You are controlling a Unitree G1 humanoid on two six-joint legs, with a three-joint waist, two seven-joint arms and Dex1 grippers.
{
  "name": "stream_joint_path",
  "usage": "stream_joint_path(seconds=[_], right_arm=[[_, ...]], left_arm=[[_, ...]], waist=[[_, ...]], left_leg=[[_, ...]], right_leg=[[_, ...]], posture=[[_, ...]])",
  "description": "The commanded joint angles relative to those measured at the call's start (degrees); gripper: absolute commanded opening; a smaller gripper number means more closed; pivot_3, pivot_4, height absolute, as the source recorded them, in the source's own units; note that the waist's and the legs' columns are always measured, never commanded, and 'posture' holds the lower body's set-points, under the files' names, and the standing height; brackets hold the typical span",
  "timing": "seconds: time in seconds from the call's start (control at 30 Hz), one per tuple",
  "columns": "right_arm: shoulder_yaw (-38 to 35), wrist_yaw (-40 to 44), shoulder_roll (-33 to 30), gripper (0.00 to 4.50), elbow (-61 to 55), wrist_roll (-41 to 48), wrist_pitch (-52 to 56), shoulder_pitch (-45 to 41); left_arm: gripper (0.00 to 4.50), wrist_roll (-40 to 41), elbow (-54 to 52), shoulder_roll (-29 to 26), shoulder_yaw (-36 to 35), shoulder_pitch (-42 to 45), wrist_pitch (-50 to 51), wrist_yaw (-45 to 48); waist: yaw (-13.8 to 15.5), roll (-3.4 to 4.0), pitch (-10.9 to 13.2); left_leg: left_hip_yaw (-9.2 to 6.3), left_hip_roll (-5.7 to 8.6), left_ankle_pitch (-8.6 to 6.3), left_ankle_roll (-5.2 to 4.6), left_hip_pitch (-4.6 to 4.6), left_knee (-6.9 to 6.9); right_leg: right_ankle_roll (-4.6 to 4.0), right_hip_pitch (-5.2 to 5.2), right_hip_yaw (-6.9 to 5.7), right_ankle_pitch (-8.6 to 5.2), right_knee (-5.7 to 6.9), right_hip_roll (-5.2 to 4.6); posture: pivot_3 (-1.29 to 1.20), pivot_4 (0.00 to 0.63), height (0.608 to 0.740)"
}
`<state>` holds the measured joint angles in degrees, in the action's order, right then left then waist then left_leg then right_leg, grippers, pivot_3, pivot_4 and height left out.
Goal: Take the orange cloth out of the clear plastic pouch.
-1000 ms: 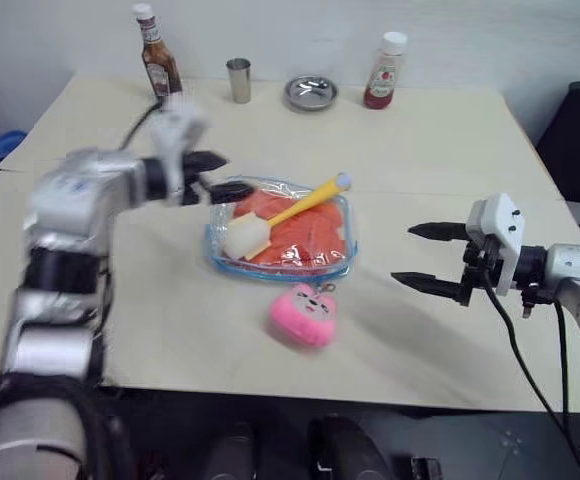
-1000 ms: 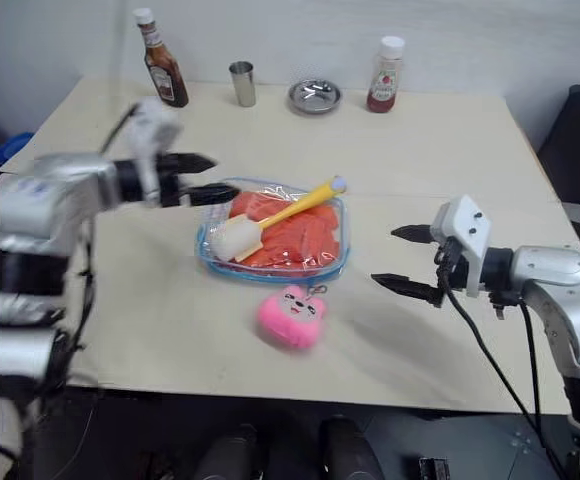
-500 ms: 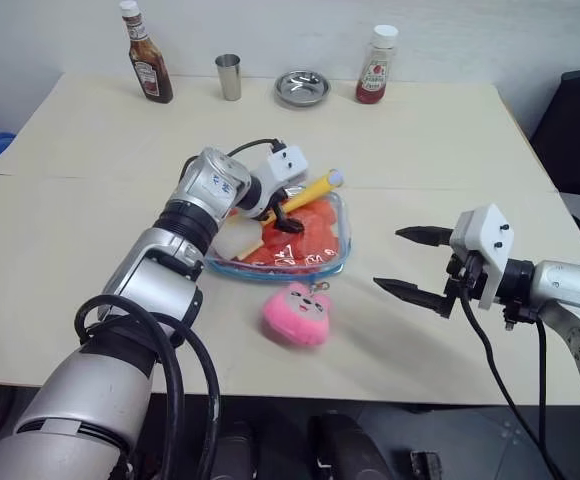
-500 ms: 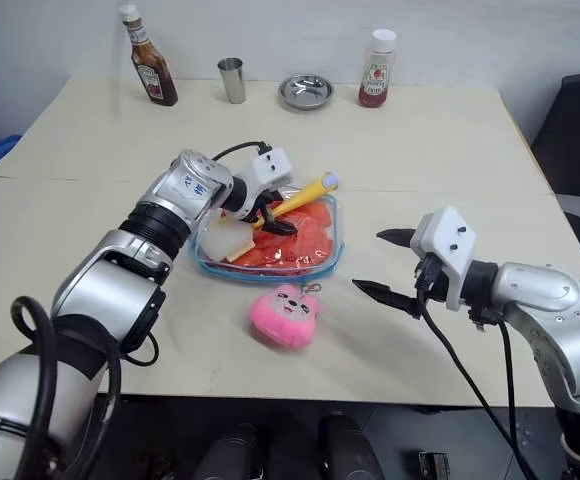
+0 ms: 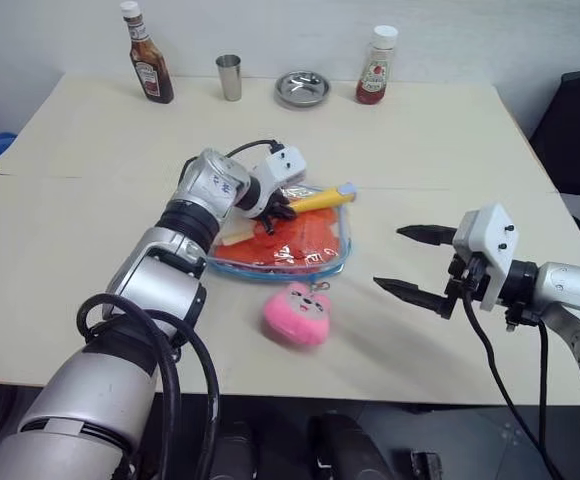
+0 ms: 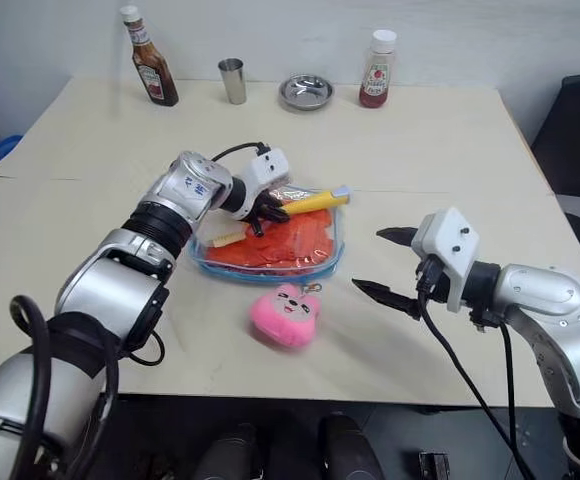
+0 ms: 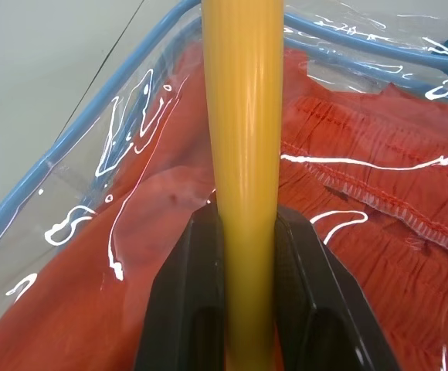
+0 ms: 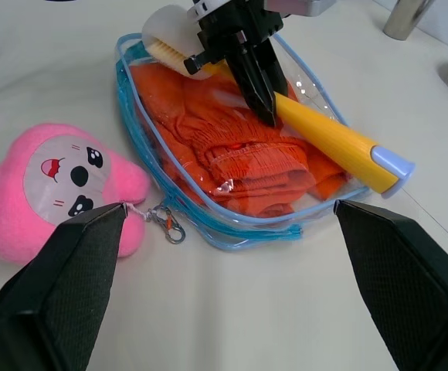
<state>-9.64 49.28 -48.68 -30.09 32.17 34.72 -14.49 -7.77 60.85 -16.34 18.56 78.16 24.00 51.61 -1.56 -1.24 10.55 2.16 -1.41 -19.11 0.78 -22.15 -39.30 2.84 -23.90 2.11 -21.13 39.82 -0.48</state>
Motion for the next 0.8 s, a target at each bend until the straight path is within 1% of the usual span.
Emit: stream_joint_path(seconds=[0.03,0.1,0.2,0.27,0.37,0.4,0.47,0.53,0.6,0.67,0.73,0.8], right_arm=[[1.5,1.3,0.6,4.50,0.7,0.3,-1.6,-2.7],[3.1,2.2,1.0,4.50,1.7,0.3,-2.0,-4.3],[5.9,3.8,2.1,4.50,3.4,0.0,-2.8,-6.9],[7.3,4.7,3.2,4.50,4.2,0.3,-3.0,-8.3],[9.3,6.5,4.6,4.50,5.3,0.8,-3.5,-10.5],[10.0,7.3,5.1,4.50,5.7,0.9,-3.6,-11.3],[11.2,8.6,5.8,4.50,6.6,0.8,-4.0,-12.6],[12.4,9.7,6.6,4.50,7.8,0.4,-4.4,-13.8],[13.6,10.6,7.4,4.50,9.0,-0.1,-4.8,-14.9],[14.4,11.2,7.9,4.50,9.9,-0.6,-5.2,-15.8],[14.8,11.6,8.4,4.50,10.5,-0.7,-5.2,-16.7],[14.9,12.1,8.6,4.50,10.9,-0.6,-5.1,-17.1]], left_arm=[[0.45,3.8,-10.1,-4.0,-5.8,-1.1,8.9,0.9],[0.45,5.3,-17.3,-7.9,-8.9,-3.5,15.1,0.9],[0.45,5.8,-27.4,-16.5,-14.0,-8.7,22.6,-1.5],[0.45,5.9,-32.3,-22.1,-16.8,-12.9,25.7,-3.1],[0.45,6.4,-38.0,-30.6,-21.3,-21.2,30.2,-3.9],[0.45,6.0,-39.5,-33.6,-22.7,-25.4,30.0,-4.5],[0.45,6.0,-41.9,-37.2,-26.3,-32.8,29.6,-6.3],[0.45,6.3,-43.3,-38.5,-30.2,-39.4,28.9,-9.1],[0.45,7.1,-44.0,-38.0,-34.1,-44.6,28.5,-11.7],[0.45,7.6,-44.8,-37.4,-36.5,-48.0,27.8,-14.1],[1.17,7.8,-45.7,-36.9,-38.0,-50.2,27.2,-16.7],[1.67,8.6,-47.2,-36.3,-39.2,-52.3,26.7,-17.9]], waist=[[-0.1,0.00,0.0],[-0.4,0.00,0.0],[-0.9,0.00,0.0],[-1.1,0.00,0.0],[-1.4,0.00,0.0],[-1.5,0.00,0.0],[-1.4,-0.02,0.0],[-1.1,-0.07,0.0],[-0.4,-0.12,-0.1],[0.2,-0.22,-0.1],[0.6,-0.24,-0.1],[0.6,-0.28,-0.2]], left_leg=[[0.00,0.00,0.00,0.00,0.00,0.00],[0.01,-0.02,0.00,0.01,-0.02,-0.01],[-0.01,-0.06,0.03,0.05,-0.02,0.00],[-0.03,-0.06,0.04,0.08,-0.03,0.02],[-0.04,-0.07,0.05,0.09,-0.03,0.01],[-0.04,-0.07,0.04,0.09,-0.04,0.00],[-0.07,-0.06,0.04,0.09,-0.04,-0.01],[-0.09,-0.05,0.04,0.08,-0.07,-0.03],[-0.12,-0.05,0.02,0.05,-0.14,-0.15],[-0.16,-0.03,-0.02,-0.01,-0.22,-0.26],[-0.23,0.02,-0.08,-0.11,-0.25,-0.38],[-0.21,0.06,-0.11,-0.15,-0.27,-0.41]], right_leg=[[0.00,-0.01,0.01,0.00,0.02,0.00],[0.00,-0.06,0.03,0.00,0.06,0.01],[0.00,-0.14,0.05,0.00,0.15,0.05],[0.00,-0.23,0.07,0.00,0.22,0.05],[0.00,-0.26,0.03,0.00,0.24,0.03],[0.00,-0.27,0.02,0.00,0.24,0.02],[-0.01,-0.27,-0.02,0.00,0.24,-0.02],[-0.01,-0.27,-0.06,0.00,0.22,-0.07],[-0.01,-0.26,-0.11,0.00,0.18,-0.09],[-0.01,-0.27,-0.15,0.00,0.19,-0.13],[-0.01,-0.24,-0.21,0.00,0.15,-0.20],[-0.01,-0.22,-0.21,0.00,0.16,-0.24]], posture=[[0.00,0.150,0.740],[0.00,0.150,0.740],[0.00,0.150,0.740],[0.00,0.150,0.740],[0.00,0.150,0.740],[0.00,0.150,0.740],[0.00,0.150,0.740],[0.00,0.150,0.740],[0.00,0.150,0.740],[0.00,0.150,0.740],[0.00,0.150,0.740],[0.00,0.150,0.740]])
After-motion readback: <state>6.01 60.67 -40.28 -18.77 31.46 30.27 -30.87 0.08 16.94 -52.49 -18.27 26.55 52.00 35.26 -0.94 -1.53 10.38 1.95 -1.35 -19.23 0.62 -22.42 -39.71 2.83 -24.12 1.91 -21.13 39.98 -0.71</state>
